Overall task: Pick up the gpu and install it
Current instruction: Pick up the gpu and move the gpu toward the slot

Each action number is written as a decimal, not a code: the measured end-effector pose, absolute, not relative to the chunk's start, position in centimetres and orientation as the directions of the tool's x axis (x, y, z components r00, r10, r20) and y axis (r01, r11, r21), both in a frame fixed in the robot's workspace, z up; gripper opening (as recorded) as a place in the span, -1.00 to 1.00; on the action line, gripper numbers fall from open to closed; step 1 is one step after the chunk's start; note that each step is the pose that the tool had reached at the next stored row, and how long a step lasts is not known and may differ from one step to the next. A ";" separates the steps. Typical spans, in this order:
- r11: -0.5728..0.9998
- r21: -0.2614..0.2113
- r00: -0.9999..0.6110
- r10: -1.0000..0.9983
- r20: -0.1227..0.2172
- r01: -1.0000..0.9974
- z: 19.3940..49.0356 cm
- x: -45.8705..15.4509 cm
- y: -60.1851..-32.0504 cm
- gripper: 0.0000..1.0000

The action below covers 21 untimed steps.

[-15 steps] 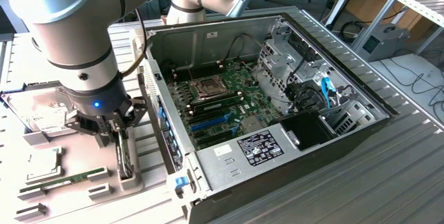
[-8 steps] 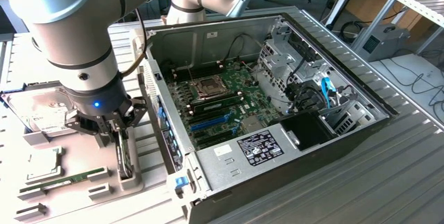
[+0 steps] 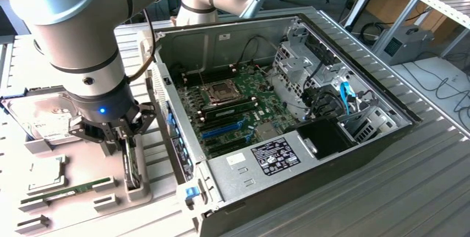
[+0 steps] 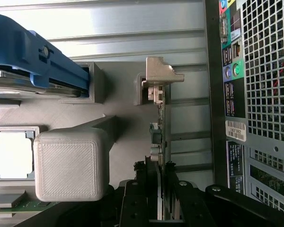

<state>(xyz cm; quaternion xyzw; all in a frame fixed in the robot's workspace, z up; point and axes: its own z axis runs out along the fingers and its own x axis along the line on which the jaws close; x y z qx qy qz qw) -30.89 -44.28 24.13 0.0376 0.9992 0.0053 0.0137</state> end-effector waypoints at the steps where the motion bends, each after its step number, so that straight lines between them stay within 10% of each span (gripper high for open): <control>1: 0.997 0.012 -0.997 0.075 -0.027 0.075 24.1 -30.9 -44.3 -0.47; 21: 0.997 0.012 -0.997 0.075 -0.027 0.075 24.8 -30.9 -44.3 -0.47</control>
